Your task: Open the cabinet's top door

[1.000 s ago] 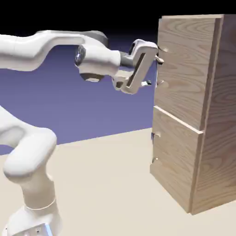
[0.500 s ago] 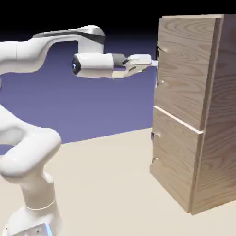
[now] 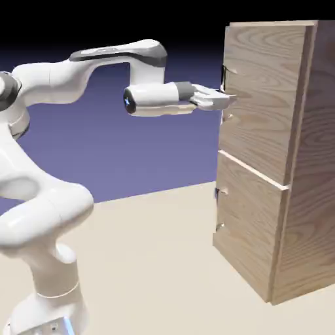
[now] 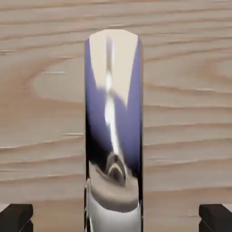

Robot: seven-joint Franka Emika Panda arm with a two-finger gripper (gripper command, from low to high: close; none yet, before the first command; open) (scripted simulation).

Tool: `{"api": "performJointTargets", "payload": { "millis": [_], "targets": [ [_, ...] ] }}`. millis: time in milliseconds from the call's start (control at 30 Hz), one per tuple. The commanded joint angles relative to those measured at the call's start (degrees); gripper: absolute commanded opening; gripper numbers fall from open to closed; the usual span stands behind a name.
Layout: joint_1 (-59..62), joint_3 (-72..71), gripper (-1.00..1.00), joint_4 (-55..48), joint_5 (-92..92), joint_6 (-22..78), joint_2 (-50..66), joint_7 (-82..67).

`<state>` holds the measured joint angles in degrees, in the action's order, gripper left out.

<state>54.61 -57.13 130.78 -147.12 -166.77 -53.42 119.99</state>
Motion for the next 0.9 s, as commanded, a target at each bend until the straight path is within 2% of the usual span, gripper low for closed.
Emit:
{"api": "performJointTargets", "payload": {
  "millis": [0, 433, 667, 867],
  "targets": [
    [-2.1, 1.75, -1.0, 1.71, 1.05, 1.53, 0.02, -0.07],
    [-24.19, 28.11, -1.0, 21.52, 23.57, 23.86, -5.04, 3.84],
    [-28.02, 42.64, -1.0, 27.22, 38.6, 38.08, -8.09, 5.9],
    [-28.39, 55.1, -1.0, 28.11, 51.37, 51.17, -7.27, 5.89]
  ]
}}
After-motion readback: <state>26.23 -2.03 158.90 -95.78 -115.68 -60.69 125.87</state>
